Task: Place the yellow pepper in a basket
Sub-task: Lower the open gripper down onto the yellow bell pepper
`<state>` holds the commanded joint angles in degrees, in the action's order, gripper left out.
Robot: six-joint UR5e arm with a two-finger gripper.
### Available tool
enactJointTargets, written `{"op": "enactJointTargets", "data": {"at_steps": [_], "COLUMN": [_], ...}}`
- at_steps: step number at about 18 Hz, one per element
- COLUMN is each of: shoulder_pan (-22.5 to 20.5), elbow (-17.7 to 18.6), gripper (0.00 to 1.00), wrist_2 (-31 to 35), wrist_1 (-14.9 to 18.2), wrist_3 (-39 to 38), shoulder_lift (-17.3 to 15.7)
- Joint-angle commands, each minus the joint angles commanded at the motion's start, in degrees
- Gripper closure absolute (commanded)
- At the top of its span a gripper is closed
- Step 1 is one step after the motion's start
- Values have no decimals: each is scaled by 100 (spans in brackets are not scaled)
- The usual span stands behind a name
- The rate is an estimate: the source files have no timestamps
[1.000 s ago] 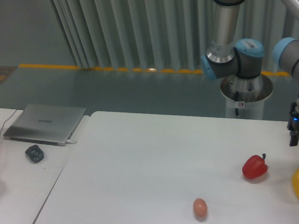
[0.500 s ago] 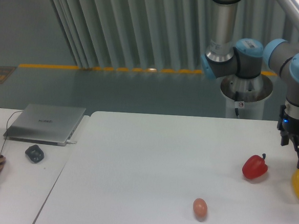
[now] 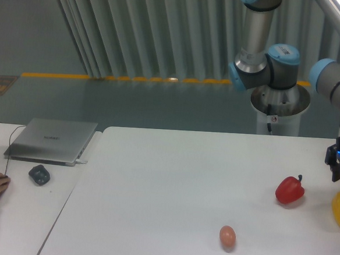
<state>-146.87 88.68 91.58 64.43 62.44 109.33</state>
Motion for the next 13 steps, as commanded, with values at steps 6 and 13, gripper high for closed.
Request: {"op": "enactJointTargets", "data": {"at_steps": [6,13], "shoulder_pan": [-53,-53], "elbow": [0,35], "gripper": [0,0], "wrist_2": [-17,-9], "wrist_1": [-123,-308], "wrist_3": [-1829,-2815], "shoulder_lift": [115,308]}}
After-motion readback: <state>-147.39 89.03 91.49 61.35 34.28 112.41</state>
